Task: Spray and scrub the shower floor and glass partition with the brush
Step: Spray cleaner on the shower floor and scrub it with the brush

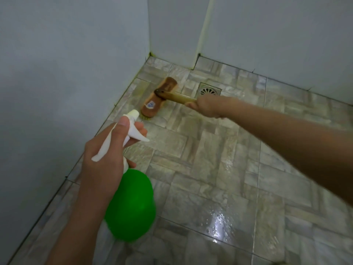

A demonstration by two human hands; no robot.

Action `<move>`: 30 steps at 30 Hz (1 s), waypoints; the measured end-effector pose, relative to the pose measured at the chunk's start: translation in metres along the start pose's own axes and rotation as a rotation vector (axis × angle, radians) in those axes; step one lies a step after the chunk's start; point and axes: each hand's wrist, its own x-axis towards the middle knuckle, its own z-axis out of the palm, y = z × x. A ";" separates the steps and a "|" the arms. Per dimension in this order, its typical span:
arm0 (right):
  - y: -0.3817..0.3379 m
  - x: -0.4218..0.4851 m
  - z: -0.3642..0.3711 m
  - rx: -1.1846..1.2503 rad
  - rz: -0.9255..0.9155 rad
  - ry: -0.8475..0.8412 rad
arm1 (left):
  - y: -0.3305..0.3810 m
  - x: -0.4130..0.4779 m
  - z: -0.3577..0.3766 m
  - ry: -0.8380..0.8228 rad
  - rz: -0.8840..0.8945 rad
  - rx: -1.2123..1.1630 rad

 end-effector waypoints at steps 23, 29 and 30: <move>-0.037 -0.139 0.070 0.814 0.607 -0.044 | 0.007 -0.045 -0.037 -0.169 0.028 0.022; -0.030 -0.092 0.061 0.813 0.601 0.021 | 0.005 -0.043 -0.036 -0.145 0.025 0.046; -0.023 -0.076 0.045 0.806 0.588 0.040 | 0.004 -0.043 -0.037 -0.139 0.025 0.044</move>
